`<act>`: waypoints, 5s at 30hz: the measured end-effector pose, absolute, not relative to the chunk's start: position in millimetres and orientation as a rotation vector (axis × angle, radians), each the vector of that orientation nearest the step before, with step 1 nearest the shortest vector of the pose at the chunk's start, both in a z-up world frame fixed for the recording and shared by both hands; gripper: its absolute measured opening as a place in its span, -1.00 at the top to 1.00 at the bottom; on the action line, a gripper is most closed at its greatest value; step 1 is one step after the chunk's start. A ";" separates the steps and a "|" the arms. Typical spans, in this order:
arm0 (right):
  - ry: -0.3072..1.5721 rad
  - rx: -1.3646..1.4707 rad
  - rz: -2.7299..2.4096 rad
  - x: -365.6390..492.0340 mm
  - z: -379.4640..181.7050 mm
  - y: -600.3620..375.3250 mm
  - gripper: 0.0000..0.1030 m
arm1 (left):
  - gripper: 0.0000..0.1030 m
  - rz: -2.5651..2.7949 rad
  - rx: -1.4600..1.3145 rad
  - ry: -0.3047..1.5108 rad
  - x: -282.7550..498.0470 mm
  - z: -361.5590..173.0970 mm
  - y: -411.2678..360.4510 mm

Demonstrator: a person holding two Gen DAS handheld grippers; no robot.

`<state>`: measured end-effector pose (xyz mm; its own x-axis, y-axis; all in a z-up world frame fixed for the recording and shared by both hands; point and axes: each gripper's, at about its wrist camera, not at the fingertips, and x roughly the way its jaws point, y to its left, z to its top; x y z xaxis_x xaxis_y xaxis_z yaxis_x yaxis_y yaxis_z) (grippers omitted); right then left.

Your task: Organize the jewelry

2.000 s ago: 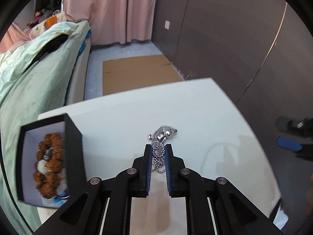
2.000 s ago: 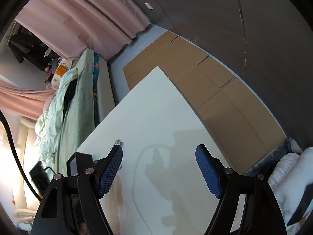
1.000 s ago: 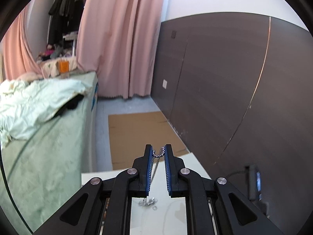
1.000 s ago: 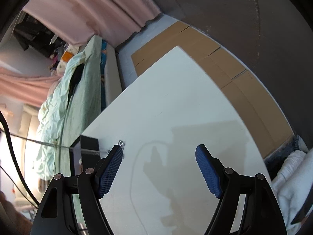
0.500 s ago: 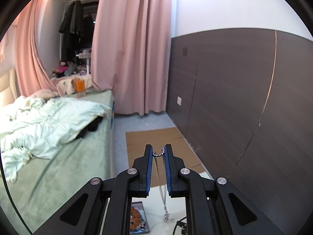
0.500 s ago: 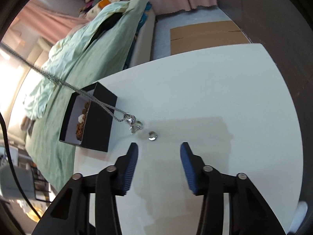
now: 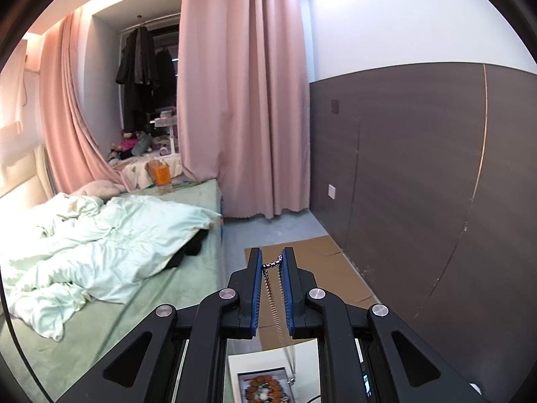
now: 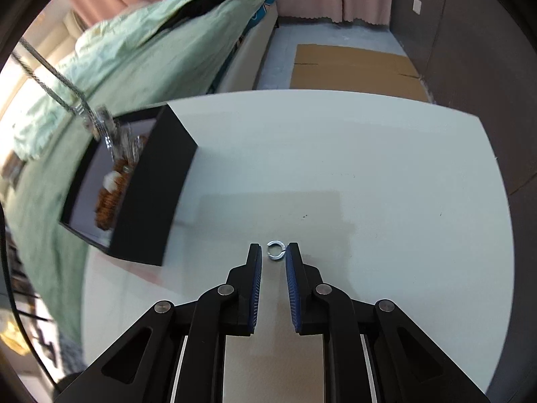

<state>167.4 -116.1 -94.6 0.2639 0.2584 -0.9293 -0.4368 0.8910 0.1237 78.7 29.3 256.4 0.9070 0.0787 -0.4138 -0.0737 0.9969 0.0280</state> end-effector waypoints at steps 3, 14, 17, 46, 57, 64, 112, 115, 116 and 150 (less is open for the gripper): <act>1.211 -0.218 0.437 166.1 -95.9 -112.4 0.68 | 0.82 0.090 0.013 0.426 76.2 257.0 34.0; 1.190 -0.210 0.433 160.8 -94.9 -114.0 0.76 | 0.96 0.080 -0.003 0.481 85.6 228.5 43.0; 1.175 -0.170 0.436 161.0 -88.0 -118.2 0.76 | 0.96 0.078 -0.015 0.500 85.2 214.5 48.0; 0.994 0.117 0.533 144.9 -23.7 -151.4 0.76 | 0.51 0.038 -0.342 0.948 110.3 -46.4 61.8; 0.925 0.222 0.712 133.6 -21.1 -108.4 0.76 | -0.65 0.084 -0.383 0.771 72.3 -10.1 112.9; 0.935 0.230 0.771 134.1 -28.2 -78.0 0.76 | -0.65 0.115 -0.422 0.778 67.3 -11.7 140.2; 0.864 0.268 0.353 75.5 18.0 -219.9 -0.85 | -0.99 0.046 -0.268 0.504 -15.6 37.1 43.4; 0.841 0.238 0.354 69.4 24.6 -221.6 -0.85 | -0.99 0.058 -0.244 0.486 -22.0 36.9 33.7; 0.833 0.223 0.361 67.6 26.9 -220.8 -0.85 | -0.99 0.056 -0.245 0.487 -23.9 36.3 31.1; 0.866 0.075 0.472 35.1 25.3 -220.2 -0.85 | -0.99 0.064 -0.175 0.535 -27.7 30.3 12.9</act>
